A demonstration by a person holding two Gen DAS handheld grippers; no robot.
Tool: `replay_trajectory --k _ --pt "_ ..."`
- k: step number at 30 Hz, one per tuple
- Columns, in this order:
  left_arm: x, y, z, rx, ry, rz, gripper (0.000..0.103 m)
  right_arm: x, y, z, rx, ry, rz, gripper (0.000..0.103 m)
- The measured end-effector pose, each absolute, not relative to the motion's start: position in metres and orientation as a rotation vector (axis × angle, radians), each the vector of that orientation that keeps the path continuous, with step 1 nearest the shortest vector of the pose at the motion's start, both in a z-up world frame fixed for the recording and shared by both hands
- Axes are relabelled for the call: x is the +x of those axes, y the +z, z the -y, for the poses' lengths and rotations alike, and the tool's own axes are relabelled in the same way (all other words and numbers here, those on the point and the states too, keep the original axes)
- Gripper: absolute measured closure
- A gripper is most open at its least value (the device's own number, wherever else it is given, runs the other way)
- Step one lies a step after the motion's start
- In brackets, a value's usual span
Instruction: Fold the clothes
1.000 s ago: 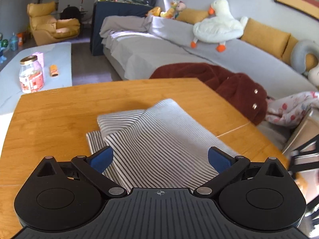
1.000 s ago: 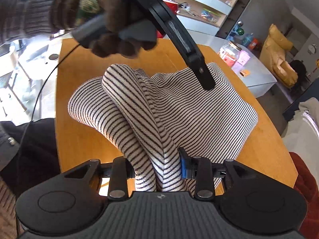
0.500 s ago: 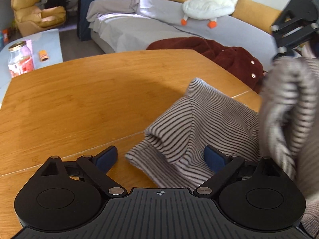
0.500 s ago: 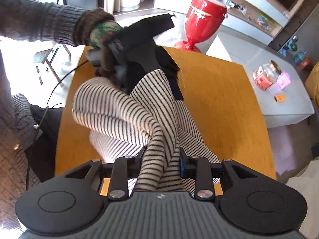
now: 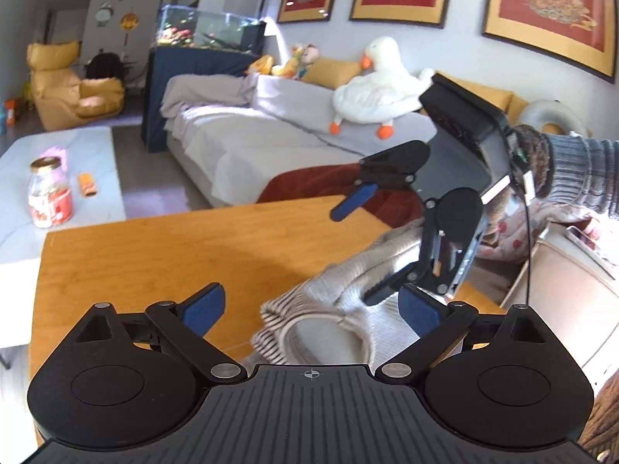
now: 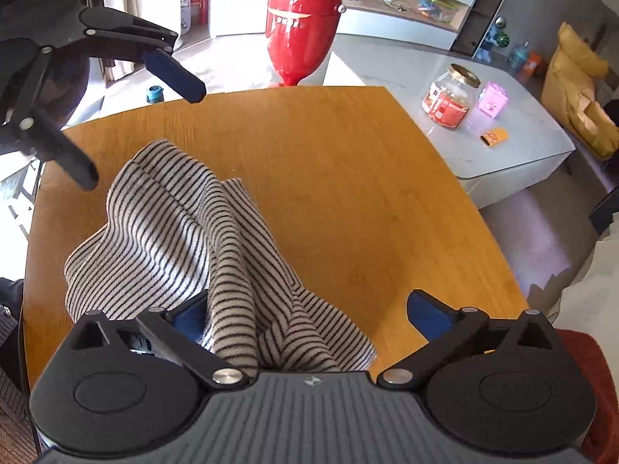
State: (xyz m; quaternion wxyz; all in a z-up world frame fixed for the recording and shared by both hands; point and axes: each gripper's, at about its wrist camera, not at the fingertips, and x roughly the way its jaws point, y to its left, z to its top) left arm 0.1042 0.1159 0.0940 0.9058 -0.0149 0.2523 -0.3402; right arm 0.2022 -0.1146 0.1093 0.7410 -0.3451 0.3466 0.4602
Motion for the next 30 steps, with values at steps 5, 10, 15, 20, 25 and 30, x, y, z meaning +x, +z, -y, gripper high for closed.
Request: replay_trajectory --k 5,10,15,20,25,30 --pt "0.125 0.070 -0.069 0.070 -0.690 -0.578 0.003 0.196 0.142 0.135 -0.748 0.906 -0.647 0.000" --pt "0.152 0.039 -0.064 0.089 -0.572 -0.679 0.002 0.206 0.140 0.155 -0.672 0.720 -0.637 0.000" --pt "0.157 0.033 -0.071 0.091 -0.549 -0.699 0.002 0.217 0.089 0.152 -0.668 0.563 -0.673 0.000" --pt "0.154 0.032 -0.077 0.089 -0.522 -0.709 0.001 0.217 0.053 0.138 -0.669 0.466 -0.656 0.000" --pt "0.150 0.029 -0.079 0.085 -0.528 -0.711 0.001 0.208 0.069 0.146 -0.601 0.431 -0.663 0.000" --pt "0.148 0.032 -0.093 0.050 -0.519 -0.695 0.000 0.177 0.092 0.157 -0.469 0.443 -0.639 0.000"
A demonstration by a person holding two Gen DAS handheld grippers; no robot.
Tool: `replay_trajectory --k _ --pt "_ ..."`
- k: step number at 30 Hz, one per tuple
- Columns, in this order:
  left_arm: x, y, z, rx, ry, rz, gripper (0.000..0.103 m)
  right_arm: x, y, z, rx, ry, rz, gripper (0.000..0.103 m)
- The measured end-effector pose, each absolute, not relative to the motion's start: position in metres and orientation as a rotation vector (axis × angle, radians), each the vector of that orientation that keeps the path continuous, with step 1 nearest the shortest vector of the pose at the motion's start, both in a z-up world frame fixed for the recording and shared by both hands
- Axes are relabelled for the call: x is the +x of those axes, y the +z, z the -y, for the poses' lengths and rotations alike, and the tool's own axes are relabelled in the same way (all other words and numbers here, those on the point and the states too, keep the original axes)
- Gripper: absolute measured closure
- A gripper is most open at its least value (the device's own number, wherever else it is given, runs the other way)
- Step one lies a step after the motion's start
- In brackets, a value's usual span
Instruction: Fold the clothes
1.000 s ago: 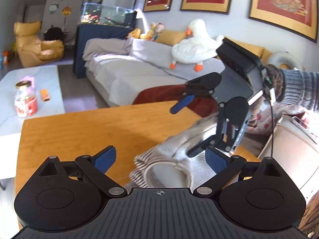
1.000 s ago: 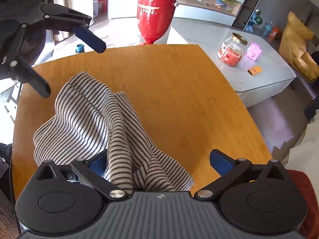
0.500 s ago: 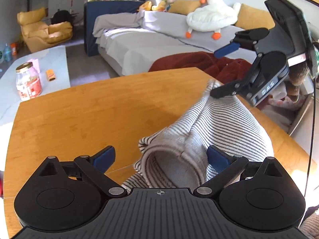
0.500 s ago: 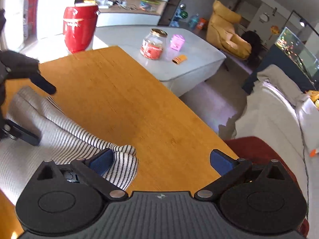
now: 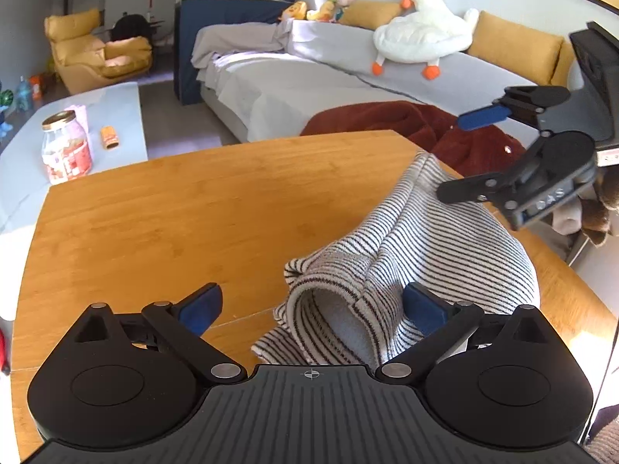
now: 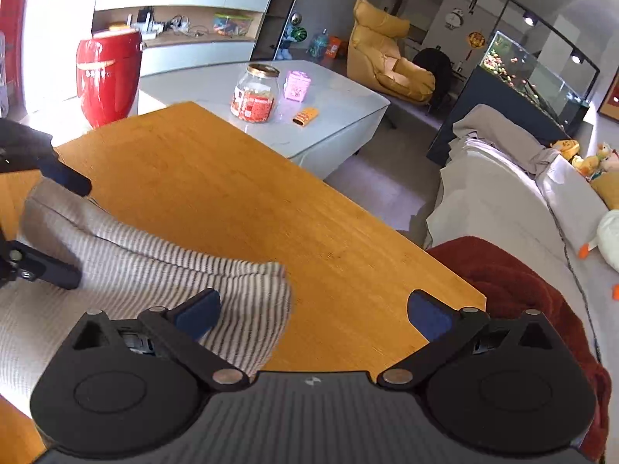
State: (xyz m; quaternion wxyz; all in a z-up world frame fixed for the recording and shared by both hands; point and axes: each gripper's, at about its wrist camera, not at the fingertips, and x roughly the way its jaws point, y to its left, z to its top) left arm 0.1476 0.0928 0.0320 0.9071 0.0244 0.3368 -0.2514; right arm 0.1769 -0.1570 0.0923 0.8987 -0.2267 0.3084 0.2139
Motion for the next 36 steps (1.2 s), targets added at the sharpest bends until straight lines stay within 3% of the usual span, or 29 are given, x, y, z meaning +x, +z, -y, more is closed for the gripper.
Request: replay_trajectory --k 4,10,20,25,31,36 --pt "0.148 0.035 -0.113 0.017 -0.472 -0.695 0.000 0.141 0.097 0.168 -0.324 0.514 -0.658 0.000" --pt "0.148 0.035 -0.124 0.058 -0.417 -0.717 0.000 0.121 0.057 0.164 -0.213 0.501 -0.708 0.000" --pt "0.127 0.086 -0.101 0.038 -0.543 -0.573 0.000 0.123 0.047 0.172 -0.100 0.498 -0.738 0.000" --pt "0.133 0.061 -0.068 0.187 -0.491 -0.631 0.000 0.127 0.062 0.174 -0.125 0.535 -0.721 0.000" --pt "0.150 0.037 -0.089 0.057 -0.452 -0.720 0.000 0.122 0.090 0.202 0.006 0.462 -0.591 0.000" --pt "0.149 0.034 -0.092 0.062 -0.450 -0.714 0.000 0.115 0.064 0.200 -0.091 0.381 -0.594 0.000"
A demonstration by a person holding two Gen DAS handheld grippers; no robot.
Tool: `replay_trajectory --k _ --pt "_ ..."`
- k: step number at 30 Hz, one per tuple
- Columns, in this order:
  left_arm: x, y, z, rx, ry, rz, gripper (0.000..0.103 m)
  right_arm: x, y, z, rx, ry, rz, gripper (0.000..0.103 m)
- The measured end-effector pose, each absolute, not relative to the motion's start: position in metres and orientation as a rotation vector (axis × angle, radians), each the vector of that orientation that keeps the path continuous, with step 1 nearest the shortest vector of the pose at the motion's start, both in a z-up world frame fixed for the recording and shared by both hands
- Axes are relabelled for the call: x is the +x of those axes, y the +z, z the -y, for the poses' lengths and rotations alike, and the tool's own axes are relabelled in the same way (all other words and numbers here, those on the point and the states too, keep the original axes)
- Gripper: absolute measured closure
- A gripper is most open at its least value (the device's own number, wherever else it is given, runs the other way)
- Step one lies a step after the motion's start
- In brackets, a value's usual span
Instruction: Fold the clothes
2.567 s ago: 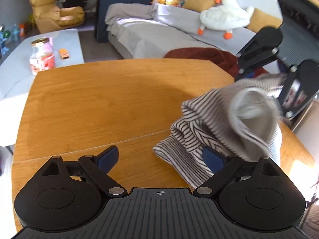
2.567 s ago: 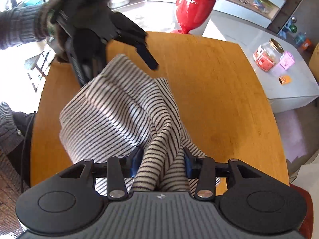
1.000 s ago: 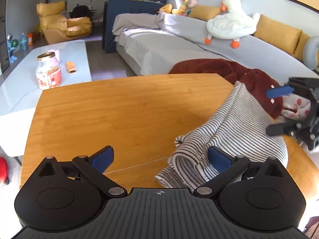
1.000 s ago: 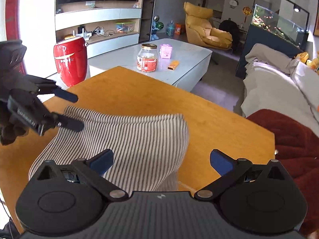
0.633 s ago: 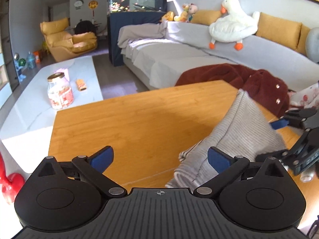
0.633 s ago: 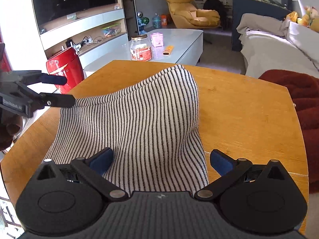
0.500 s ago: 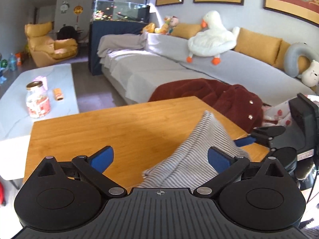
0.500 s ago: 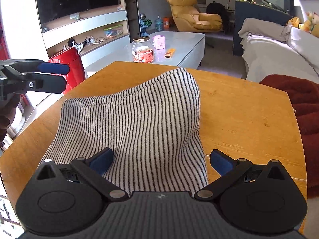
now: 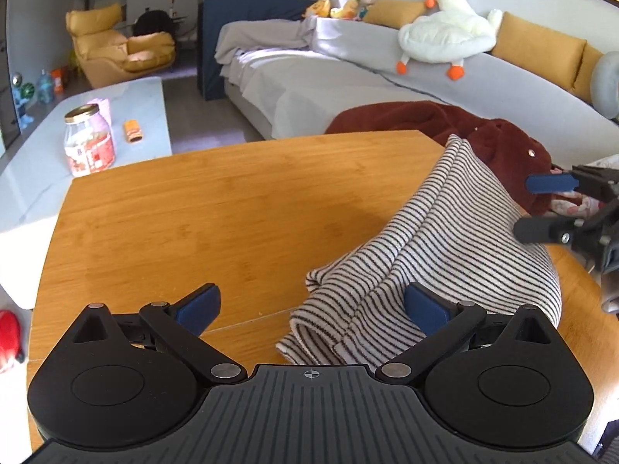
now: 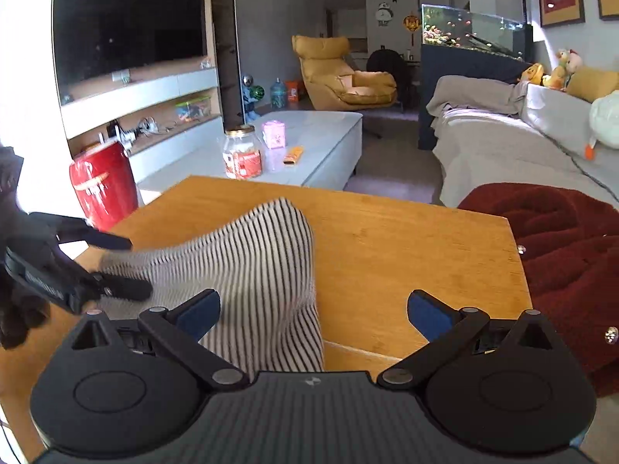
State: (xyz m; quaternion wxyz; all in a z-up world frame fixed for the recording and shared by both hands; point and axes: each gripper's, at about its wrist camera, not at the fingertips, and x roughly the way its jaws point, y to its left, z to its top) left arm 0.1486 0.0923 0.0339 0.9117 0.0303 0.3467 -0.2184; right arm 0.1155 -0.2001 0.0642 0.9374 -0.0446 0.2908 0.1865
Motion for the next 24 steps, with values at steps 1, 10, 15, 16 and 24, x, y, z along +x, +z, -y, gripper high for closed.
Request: replay_trajectory --k 1,10,15,16,24 --pt "0.149 0.034 -0.094 0.060 -0.451 -0.716 0.000 0.113 0.059 0.202 -0.080 0.385 -0.603 0.000" --pt "0.155 0.029 -0.100 0.024 -0.460 -0.737 0.000 0.141 0.039 0.232 0.292 0.601 -0.757 0.038" --pt "0.154 0.032 -0.106 0.037 -0.402 -0.736 0.000 0.128 0.070 0.226 0.352 0.761 -0.697 0.082" --pt "0.155 0.031 -0.109 0.031 -0.397 -0.740 0.000 0.125 0.076 0.227 0.349 0.778 -0.695 0.083" --pt "0.157 0.037 -0.109 0.047 -0.408 -0.737 0.000 0.126 0.036 0.220 0.161 0.489 -0.796 0.053"
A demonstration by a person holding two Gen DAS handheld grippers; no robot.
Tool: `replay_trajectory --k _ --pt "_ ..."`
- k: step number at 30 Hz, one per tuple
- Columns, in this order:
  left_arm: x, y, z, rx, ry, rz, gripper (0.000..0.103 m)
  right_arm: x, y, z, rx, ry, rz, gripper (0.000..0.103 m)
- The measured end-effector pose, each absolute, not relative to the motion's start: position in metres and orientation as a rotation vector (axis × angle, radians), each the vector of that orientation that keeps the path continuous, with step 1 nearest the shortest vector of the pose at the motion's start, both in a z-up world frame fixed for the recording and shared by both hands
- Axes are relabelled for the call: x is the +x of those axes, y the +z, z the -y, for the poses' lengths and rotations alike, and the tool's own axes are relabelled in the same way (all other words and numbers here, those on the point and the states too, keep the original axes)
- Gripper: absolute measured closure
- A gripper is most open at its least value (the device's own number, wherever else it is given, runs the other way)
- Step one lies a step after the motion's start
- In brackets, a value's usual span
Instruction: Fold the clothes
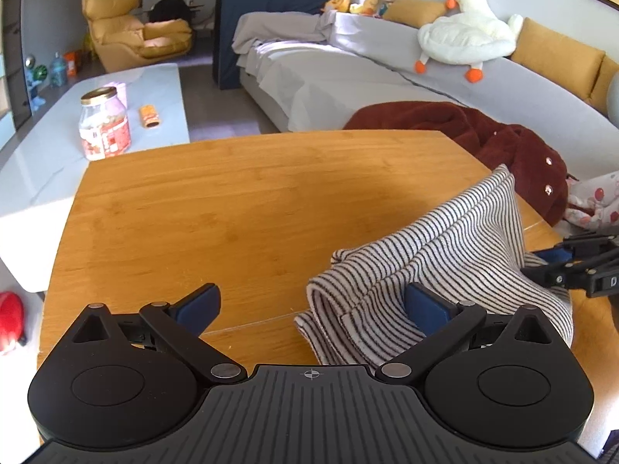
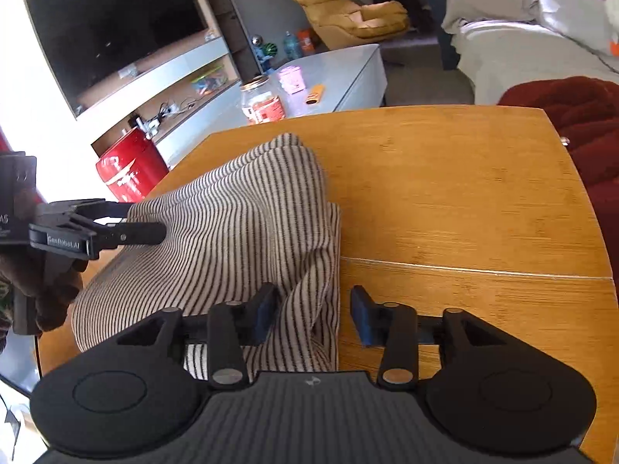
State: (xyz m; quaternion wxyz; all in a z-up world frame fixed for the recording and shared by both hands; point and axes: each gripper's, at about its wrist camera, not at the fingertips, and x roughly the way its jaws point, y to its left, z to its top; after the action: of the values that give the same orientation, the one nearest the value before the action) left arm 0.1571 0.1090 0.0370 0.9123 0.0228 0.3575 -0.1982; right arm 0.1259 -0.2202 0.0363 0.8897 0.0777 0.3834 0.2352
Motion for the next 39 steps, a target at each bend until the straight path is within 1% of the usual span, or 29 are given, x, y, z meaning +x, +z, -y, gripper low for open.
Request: replay_trajectory --k 1,3,4,5,6,8,11,12,13,14,16,17,18,20,23,25,27,30,31,32,33,35,39 --pt "0.154 0.041 -0.108 0.063 -0.414 -0.729 0.000 0.122 0.042 0.224 0.176 0.472 -0.788 0.049" --pt "0.146 0.054 -0.107 0.079 -0.472 -0.703 0.000 0.113 0.054 0.234 0.209 0.458 -0.781 0.034" --pt "0.141 0.060 -0.106 0.082 -0.509 -0.690 0.000 0.108 0.058 0.240 0.230 0.469 -0.786 0.028" --pt "0.138 0.064 -0.105 0.079 -0.551 -0.681 0.000 0.103 0.061 0.246 0.260 0.489 -0.804 0.017" --pt "0.136 0.069 -0.104 0.075 -0.592 -0.673 0.000 0.101 0.060 0.250 0.295 0.511 -0.838 0.012" --pt "0.136 0.069 -0.096 0.082 -0.652 -0.671 0.000 0.096 0.054 0.254 0.385 0.561 -0.922 0.011" --pt "0.150 0.054 -0.080 0.104 -0.666 -0.710 0.000 0.093 0.036 0.245 0.547 0.654 -1.036 0.013" --pt "0.157 0.046 -0.077 0.091 -0.666 -0.732 0.000 0.094 0.031 0.240 0.589 0.677 -1.051 0.020" --pt "0.163 0.039 -0.076 0.064 -0.669 -0.755 0.000 0.098 0.026 0.235 0.625 0.689 -1.063 0.025" --pt "0.169 0.034 -0.077 0.029 -0.674 -0.774 0.000 0.103 0.022 0.231 0.650 0.688 -1.073 0.035" --pt "0.176 0.026 -0.082 -0.040 -0.665 -0.800 0.000 0.113 0.015 0.227 0.677 0.663 -1.084 0.039" --pt "0.177 0.024 -0.085 -0.065 -0.656 -0.808 0.000 0.118 0.013 0.227 0.671 0.638 -1.083 0.048" --pt "0.175 0.022 -0.087 -0.081 -0.645 -0.815 0.000 0.123 0.012 0.227 0.663 0.617 -1.078 0.050" --pt "0.169 0.019 -0.092 -0.121 -0.621 -0.834 0.000 0.135 0.015 0.229 0.627 0.591 -1.036 0.050" --pt "0.151 0.016 -0.093 -0.190 -0.606 -0.860 0.000 0.151 0.028 0.221 0.460 0.531 -0.927 0.050" --pt "0.134 0.015 -0.083 -0.177 -0.630 -0.856 0.000 0.159 0.038 0.211 0.311 0.471 -0.835 0.050" --pt "0.117 0.014 -0.066 -0.140 -0.676 -0.851 0.000 0.167 0.046 0.200 0.150 0.397 -0.747 0.047" --pt "0.097 0.012 -0.042 -0.143 -0.779 -0.855 0.000 0.179 0.056 0.192 0.056 0.346 -0.694 0.045" --pt "0.093 0.013 -0.040 -0.144 -0.796 -0.849 0.000 0.179 0.059 0.191 0.065 0.362 -0.686 0.043" --pt "0.090 0.017 -0.042 -0.151 -0.800 -0.836 0.000 0.179 0.064 0.191 0.072 0.381 -0.676 0.033" --pt "0.087 0.021 -0.045 -0.157 -0.805 -0.823 0.000 0.174 0.068 0.191 0.071 0.406 -0.656 0.026" --pt "0.083 0.029 -0.052 -0.171 -0.810 -0.795 0.000 0.161 0.075 0.191 0.038 0.438 -0.608 0.021" --pt "0.085 0.046 -0.096 -0.229 -0.653 -0.713 0.000 0.124 0.082 0.190 -0.031 0.517 -0.525 0.020"
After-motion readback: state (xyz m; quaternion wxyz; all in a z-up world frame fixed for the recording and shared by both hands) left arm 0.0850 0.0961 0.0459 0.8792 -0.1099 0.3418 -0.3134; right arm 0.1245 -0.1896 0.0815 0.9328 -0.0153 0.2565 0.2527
